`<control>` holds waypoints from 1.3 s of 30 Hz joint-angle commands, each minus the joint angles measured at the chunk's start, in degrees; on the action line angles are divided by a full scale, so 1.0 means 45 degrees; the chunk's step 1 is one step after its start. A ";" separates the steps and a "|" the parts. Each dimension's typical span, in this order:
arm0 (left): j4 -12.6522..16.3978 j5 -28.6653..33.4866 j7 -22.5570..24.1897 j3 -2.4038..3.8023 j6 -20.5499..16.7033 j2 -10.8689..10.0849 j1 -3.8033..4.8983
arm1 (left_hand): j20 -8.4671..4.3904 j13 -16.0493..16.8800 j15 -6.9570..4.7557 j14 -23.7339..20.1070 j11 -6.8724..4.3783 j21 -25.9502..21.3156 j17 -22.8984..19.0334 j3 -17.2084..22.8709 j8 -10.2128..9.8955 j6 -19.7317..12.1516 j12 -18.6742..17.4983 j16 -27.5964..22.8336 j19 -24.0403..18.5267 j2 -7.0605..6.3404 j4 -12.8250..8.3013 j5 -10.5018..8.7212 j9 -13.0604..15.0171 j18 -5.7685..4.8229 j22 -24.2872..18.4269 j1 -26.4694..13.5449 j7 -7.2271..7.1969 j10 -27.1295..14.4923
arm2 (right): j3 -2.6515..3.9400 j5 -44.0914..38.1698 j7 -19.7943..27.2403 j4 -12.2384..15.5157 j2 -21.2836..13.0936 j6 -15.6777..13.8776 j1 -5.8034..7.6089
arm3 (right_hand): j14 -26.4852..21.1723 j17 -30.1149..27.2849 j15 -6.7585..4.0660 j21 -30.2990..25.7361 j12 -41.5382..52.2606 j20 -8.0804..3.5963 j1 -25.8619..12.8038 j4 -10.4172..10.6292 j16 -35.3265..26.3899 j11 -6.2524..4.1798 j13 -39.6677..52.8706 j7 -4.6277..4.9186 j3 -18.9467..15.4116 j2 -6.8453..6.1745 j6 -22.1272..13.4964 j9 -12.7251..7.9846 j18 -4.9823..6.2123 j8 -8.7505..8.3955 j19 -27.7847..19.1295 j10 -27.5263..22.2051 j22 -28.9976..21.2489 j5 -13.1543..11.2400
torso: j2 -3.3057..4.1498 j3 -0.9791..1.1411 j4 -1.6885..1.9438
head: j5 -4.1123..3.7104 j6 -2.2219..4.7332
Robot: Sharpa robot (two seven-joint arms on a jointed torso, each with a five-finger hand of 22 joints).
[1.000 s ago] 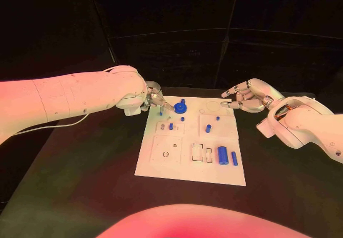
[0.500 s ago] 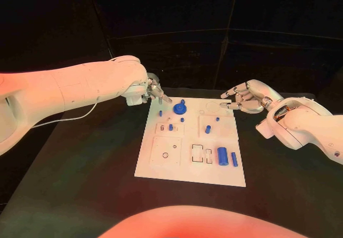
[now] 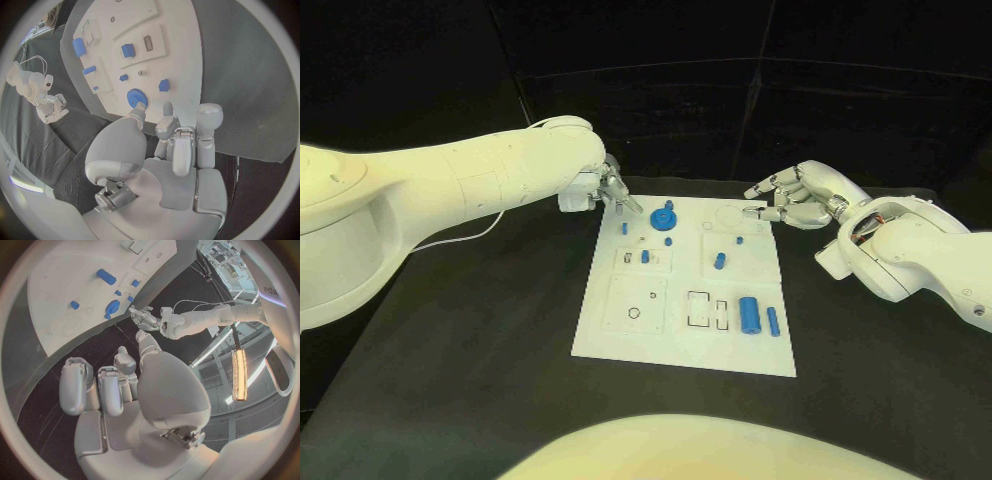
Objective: Assemble the parts on the task board
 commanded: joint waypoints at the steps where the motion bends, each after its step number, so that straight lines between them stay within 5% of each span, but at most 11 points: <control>1: -0.0263 -0.0392 0.0005 0.0014 0.0583 0.0116 -0.0012 | 0.0112 -0.0007 0.0096 0.1128 0.0015 -0.0049 0.2373 -0.0078 -0.0048 0.0081 -0.0062 -0.0081 0.0012 0.0030 -0.0017 -0.0041 -0.0030 -0.0025 0.0004 0.0119 0.0019 -0.0058 | 0.0009 0.0040 0.0039 0.0010 0.0025 0.0040 0.0022 | 0.1022 0.2265 -0.0095 -0.0067 0.0010 -0.0022 -0.0070 0.0033 -0.0026 -0.0031 -0.0010 -0.0063 -0.0031 0.0065 -0.0047 -0.0015 0.0228 0.0078 -0.0020 0.0059 -0.0002 0.0047 | -0.0004 0.0006 0.0019 | 0.0011 -0.0005; 11: -0.0674 -0.0445 -0.0014 0.0018 0.0940 0.0309 -0.0135 | 0.0121 -0.0013 0.0101 0.1134 0.0017 -0.0044 0.2398 -0.0197 -0.0083 0.0147 -0.0063 -0.0071 0.0019 0.0178 -0.0002 -0.0040 -0.0111 -0.0024 0.0025 0.0288 0.0019 -0.0068 | 0.0010 0.0040 0.0053 -0.0019 0.0070 0.0049 0.0022 | 0.1022 0.2265 -0.0096 -0.0069 0.0005 -0.0022 -0.0064 0.0032 -0.0026 -0.0032 -0.0016 -0.0064 -0.0028 0.0070 -0.0047 -0.0015 0.0229 0.0079 -0.0020 0.0055 -0.0004 0.0049 | -0.0012 0.0005 0.0024 | 0.0049 -0.0062; 39: -0.0548 -0.0450 0.0020 0.0020 0.1294 0.0418 -0.0358 | 0.0114 0.0045 0.0078 0.1152 -0.0019 0.0026 0.2479 -0.0432 -0.0084 0.0400 -0.0021 -0.0037 0.0075 0.0546 -0.0094 -0.0039 -0.0265 -0.0039 0.0150 0.0811 -0.0027 -0.0020 | 0.0010 0.0047 0.0094 -0.0081 0.0118 0.0004 0.0022 | 0.1022 0.2263 -0.0098 -0.0074 0.0001 -0.0025 -0.0046 0.0034 -0.0028 -0.0033 -0.0022 -0.0063 -0.0019 0.0096 -0.0049 -0.0016 0.0230 0.0081 -0.0022 0.0051 -0.0011 0.0056 | -0.0020 0.0015 0.0032 | 0.0011 -0.0133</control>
